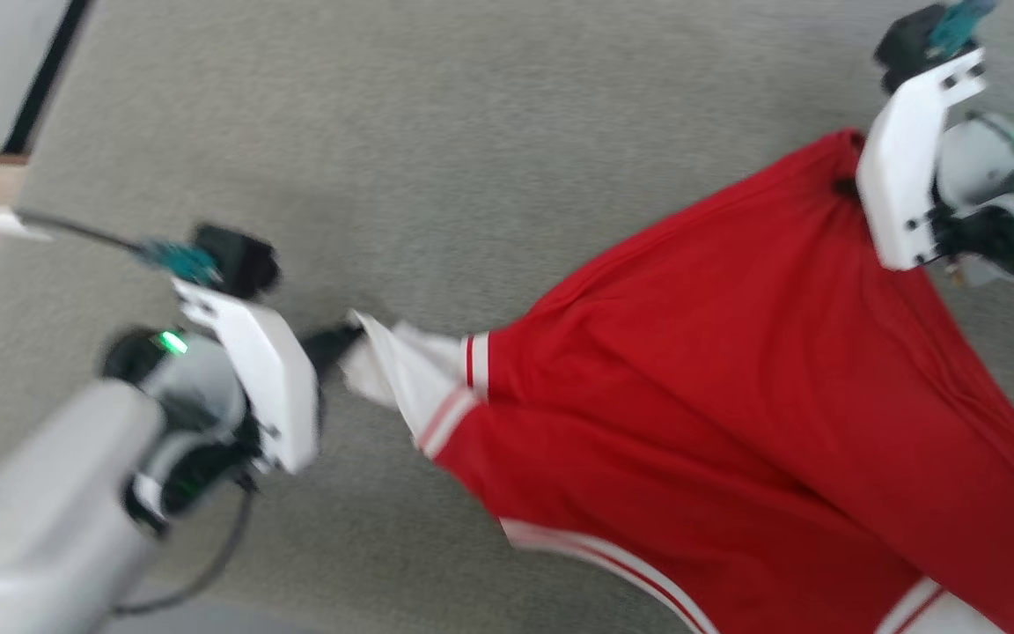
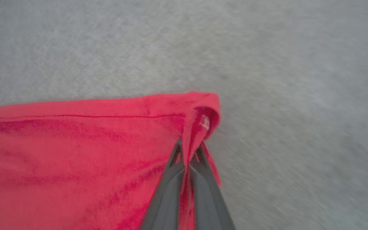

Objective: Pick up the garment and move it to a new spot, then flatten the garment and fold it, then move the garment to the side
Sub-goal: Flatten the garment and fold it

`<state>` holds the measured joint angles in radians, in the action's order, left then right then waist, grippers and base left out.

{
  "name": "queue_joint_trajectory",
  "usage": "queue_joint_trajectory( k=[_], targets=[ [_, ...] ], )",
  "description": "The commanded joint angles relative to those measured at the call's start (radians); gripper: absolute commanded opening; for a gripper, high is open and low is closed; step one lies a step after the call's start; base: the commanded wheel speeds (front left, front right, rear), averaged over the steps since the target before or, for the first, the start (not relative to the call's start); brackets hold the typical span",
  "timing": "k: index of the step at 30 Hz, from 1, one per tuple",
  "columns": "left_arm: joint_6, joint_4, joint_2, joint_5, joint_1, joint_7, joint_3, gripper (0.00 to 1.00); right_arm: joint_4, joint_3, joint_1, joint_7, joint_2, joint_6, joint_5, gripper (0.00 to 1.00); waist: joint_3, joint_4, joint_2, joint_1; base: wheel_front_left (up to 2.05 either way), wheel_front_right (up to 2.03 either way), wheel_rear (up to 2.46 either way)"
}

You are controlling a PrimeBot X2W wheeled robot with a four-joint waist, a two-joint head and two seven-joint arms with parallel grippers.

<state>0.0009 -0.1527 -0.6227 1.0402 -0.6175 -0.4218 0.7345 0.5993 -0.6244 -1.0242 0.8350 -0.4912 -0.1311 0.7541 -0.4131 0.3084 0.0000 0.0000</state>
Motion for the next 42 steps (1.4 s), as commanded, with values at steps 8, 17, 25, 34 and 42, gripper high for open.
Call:
queue_joint_trajectory(
  k=[8,17,25,34,42],
  targets=[
    [0.031,0.035,-0.137,-0.017,-0.189,-0.137,-0.071,0.00,-0.122,0.035,-0.042,-0.071,-0.062,0.000,0.031,0.00,0.060,-0.114,0.0000,0.0000,0.00,0.00,0.00],
    [0.019,-0.045,-0.158,-0.088,-0.421,-0.226,-0.083,0.00,-0.206,0.122,-0.072,-0.136,-0.064,0.000,-0.047,0.00,0.089,-0.197,0.0000,0.0000,0.00,0.00,0.00],
    [-0.013,-0.245,-0.063,-0.254,-0.668,-0.030,-0.086,0.00,-0.115,0.186,-0.168,-0.328,-0.001,0.001,-0.215,0.00,0.072,-0.232,0.0000,0.0000,0.00,0.00,0.00],
    [-0.033,-0.453,0.032,-0.458,-0.932,0.435,-0.098,0.00,0.072,0.385,-0.305,-0.804,0.129,0.001,-0.565,0.00,0.063,-0.240,0.0000,0.0000,0.00,0.00,0.00],
    [-0.116,-0.497,0.033,-0.433,-0.813,0.531,-0.023,0.00,0.194,0.309,-0.209,-0.838,0.177,0.001,-0.594,0.00,0.082,-0.220,0.0000,0.0000,0.00,0.00,0.00]
  ],
)
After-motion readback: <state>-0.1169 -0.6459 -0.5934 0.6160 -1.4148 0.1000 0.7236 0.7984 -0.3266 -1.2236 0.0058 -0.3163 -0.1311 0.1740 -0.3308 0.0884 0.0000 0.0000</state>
